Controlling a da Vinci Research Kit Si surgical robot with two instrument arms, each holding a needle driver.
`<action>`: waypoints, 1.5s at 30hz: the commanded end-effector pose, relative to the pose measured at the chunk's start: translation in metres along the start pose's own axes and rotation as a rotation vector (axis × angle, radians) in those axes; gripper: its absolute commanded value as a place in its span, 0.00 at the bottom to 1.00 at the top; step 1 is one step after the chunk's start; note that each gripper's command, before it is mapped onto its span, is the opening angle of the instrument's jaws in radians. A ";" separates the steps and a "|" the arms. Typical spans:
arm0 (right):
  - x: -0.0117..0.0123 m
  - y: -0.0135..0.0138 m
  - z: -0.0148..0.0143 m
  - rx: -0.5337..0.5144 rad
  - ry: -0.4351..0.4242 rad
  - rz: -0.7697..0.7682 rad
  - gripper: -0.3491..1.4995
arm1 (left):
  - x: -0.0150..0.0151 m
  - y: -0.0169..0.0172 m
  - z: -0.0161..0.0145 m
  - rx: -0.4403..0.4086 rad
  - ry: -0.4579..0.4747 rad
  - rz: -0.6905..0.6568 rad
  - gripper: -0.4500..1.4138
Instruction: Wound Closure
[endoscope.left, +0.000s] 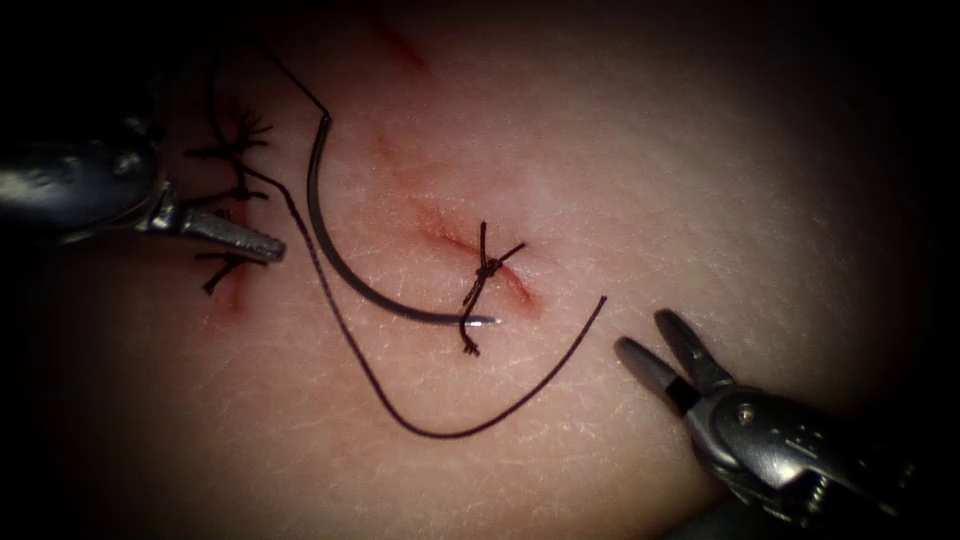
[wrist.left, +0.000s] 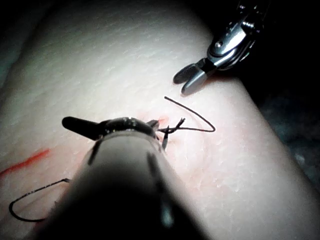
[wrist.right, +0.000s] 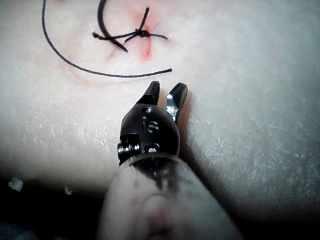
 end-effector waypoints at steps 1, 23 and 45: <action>-0.0003 -0.0006 0.0005 0.003 0.001 0.000 0.32 | 0.0001 0.0011 -0.0003 -0.028 -0.013 0.020 0.99; 0.0015 -0.0005 0.0000 0.027 0.006 0.016 0.30 | 0.0056 0.0049 -0.0033 -0.046 0.111 0.038 0.79; 0.0084 -0.0012 -0.0021 0.067 0.038 -0.099 0.71 | 0.0027 0.0092 0.0134 0.056 0.109 0.055 0.63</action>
